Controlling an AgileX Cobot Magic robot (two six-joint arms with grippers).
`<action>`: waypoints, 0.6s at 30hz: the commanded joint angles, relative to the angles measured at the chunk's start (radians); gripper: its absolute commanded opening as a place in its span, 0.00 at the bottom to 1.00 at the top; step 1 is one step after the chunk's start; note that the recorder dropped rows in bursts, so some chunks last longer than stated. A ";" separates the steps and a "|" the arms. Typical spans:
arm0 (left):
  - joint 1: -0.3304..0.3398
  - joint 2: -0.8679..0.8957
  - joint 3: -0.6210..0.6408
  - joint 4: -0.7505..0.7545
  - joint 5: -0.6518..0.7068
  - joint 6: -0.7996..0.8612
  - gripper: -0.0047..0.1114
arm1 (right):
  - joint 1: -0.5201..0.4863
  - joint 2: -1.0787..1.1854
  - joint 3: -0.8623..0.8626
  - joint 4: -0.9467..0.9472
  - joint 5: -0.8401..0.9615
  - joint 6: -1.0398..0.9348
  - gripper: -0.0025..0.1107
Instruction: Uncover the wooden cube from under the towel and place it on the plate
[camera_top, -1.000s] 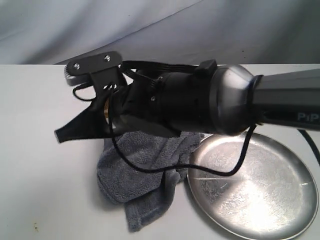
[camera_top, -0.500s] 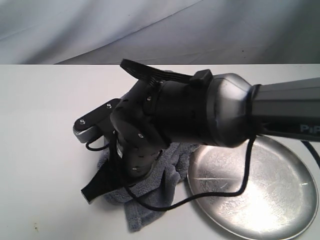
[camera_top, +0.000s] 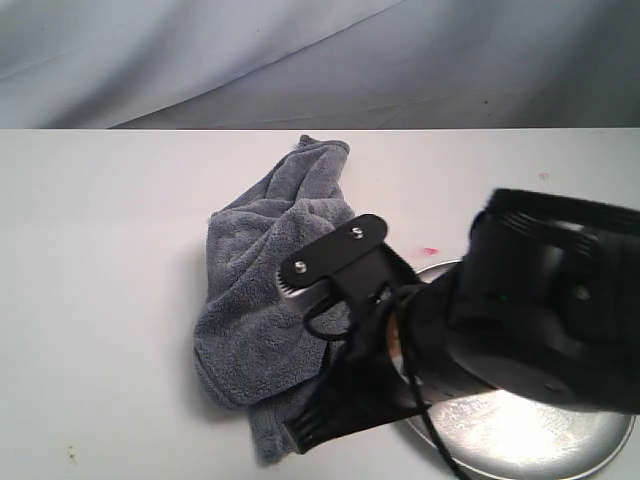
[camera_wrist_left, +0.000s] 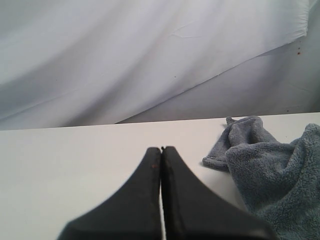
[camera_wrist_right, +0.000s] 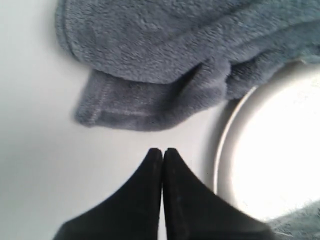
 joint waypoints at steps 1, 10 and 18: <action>-0.005 -0.004 0.004 -0.002 -0.002 -0.003 0.04 | -0.003 -0.095 0.094 -0.127 -0.011 0.153 0.02; -0.005 -0.004 0.004 -0.002 -0.002 -0.003 0.04 | -0.017 -0.197 0.195 -0.187 -0.060 0.408 0.02; -0.005 -0.004 0.004 -0.002 -0.002 -0.003 0.04 | -0.168 -0.197 0.195 -0.050 -0.215 0.327 0.02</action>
